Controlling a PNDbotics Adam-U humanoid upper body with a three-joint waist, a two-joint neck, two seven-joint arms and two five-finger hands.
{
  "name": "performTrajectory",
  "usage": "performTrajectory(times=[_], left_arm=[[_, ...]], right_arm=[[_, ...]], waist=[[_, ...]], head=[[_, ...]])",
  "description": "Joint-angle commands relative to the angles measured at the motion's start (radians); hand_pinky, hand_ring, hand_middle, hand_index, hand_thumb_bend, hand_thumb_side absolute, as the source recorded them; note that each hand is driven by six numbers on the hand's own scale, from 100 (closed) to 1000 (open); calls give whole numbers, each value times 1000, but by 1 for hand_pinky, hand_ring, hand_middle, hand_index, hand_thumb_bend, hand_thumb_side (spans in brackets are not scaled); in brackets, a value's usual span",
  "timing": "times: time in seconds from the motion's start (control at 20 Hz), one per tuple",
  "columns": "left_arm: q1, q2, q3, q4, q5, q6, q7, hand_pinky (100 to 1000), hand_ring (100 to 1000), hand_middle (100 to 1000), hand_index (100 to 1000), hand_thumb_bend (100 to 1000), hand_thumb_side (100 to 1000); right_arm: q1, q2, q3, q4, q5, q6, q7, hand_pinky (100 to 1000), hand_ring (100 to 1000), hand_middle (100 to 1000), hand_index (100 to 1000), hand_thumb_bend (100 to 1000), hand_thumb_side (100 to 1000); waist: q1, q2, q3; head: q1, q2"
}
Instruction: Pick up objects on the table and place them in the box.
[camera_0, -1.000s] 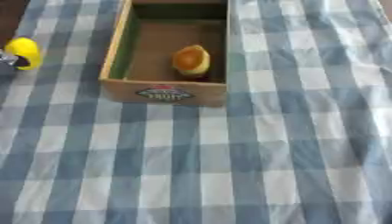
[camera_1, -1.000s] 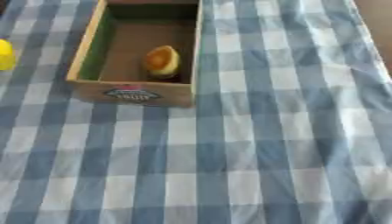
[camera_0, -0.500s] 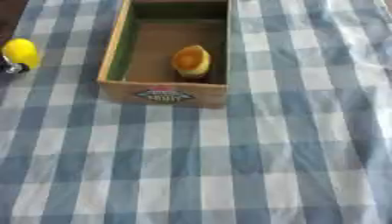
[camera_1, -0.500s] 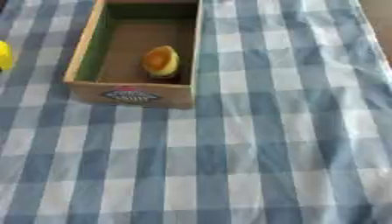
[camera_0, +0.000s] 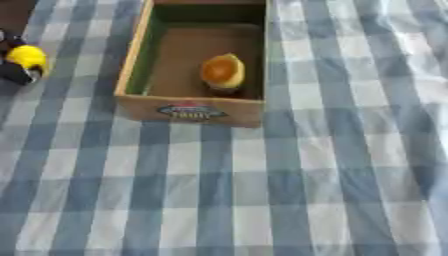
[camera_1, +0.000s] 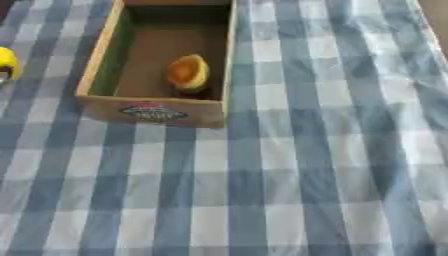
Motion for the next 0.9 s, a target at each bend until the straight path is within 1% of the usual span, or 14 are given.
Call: performTrajectory(times=[0.05, 0.1, 0.3, 0.4, 0.45, 0.55, 0.7, 0.9], left_arm=[[-20, 42, -15, -86, 6, -7, 24, 712, 669, 583, 637, 100, 100], [-19, 49, -25, -129, 5, -12, 18, 713, 668, 584, 639, 100, 100], [-33, 69, -85, -385, -21, -43, -41, 725, 671, 588, 646, 100, 100], [-51, 57, -126, -522, -32, -61, -88, 735, 676, 594, 653, 100, 100], [-61, 44, -145, -586, -33, -68, -115, 733, 676, 593, 652, 100, 100], [-78, 11, -177, -691, -22, -74, -163, 733, 676, 592, 649, 100, 100], [-103, -47, -222, -793, -4, -83, -222, 730, 675, 590, 645, 100, 100], [-125, -137, -281, -862, -3, -100, -283, 731, 676, 590, 643, 100, 100]], right_arm=[[-5, -20, -8, -17, -9, 2, -2, 770, 801, 563, 735, 100, 661], [-3, -22, -9, -17, -9, 1, -3, 770, 801, 563, 736, 100, 658], [2, -28, -11, -17, -9, -2, -7, 771, 801, 564, 737, 100, 650], [-1, -29, -7, -17, -11, -3, -5, 771, 800, 565, 737, 100, 637], [-3, -30, -5, -17, -12, -4, -4, 771, 800, 566, 737, 100, 645], [-5, -29, -2, -17, -14, -4, -2, 771, 800, 566, 738, 100, 630], [-6, -27, 0, -17, -17, -3, -1, 771, 799, 567, 738, 100, 624], [-8, -23, 0, -17, -18, -4, -4, 770, 798, 568, 738, 100, 616]], waist=[[-5, -32, 7], [-6, -36, 11], [-13, -57, 30], [-16, -71, 39], [-18, -78, 43], [-21, -91, 50], [-25, -106, 58], [-30, -118, 62]], head=[[-5, 6], [-8, 11], [-23, 34], [-25, 42], [-25, 45], [-26, 49], [-32, 55], [-43, 61]])
